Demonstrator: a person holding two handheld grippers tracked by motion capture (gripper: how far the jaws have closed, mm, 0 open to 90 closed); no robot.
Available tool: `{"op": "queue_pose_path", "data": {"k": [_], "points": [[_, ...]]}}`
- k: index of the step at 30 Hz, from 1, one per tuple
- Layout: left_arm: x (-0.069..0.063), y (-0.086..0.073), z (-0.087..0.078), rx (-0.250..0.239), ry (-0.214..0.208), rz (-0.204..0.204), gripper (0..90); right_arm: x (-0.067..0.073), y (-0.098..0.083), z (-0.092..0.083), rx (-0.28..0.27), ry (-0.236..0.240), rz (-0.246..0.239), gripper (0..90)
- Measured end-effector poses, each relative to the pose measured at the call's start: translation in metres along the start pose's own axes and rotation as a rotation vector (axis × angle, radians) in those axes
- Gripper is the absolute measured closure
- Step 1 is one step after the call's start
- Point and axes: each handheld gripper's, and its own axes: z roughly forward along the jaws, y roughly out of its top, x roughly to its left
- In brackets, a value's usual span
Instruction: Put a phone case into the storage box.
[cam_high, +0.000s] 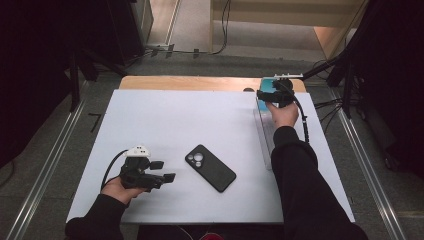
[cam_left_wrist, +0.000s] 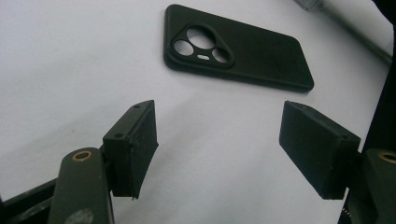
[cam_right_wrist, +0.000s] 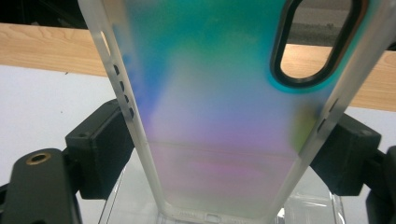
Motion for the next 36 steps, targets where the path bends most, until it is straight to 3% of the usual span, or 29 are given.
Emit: {"op": "queue_pose_path", "data": {"k": [9, 15, 19, 24, 36], "points": [[0.0, 0.0, 0.0, -0.001, 0.001, 0.0, 28.2, -0.001, 0.0, -0.002, 0.006, -0.001, -0.025, 11.7], [0.0, 0.0, 0.0, -0.001, 0.002, 0.0, 28.2, -0.003, 0.0, -0.003, 0.005, 0.027, -0.002, 8.8], [0.0, 0.0, 0.0, -0.001, 0.003, 0.0, 28.2, -0.003, 0.0, -0.003, 0.007, 0.037, 0.001, 0.7], [0.0, 0.0, 0.0, 0.0, 0.003, -0.001, 28.2, -0.003, 0.0, -0.004, 0.009, 0.057, 0.001, 0.6], [0.001, 0.0, 0.0, 0.001, 0.006, -0.008, 28.2, -0.002, 0.007, -0.03, 0.012, 0.081, -0.014, 0.6]]}}
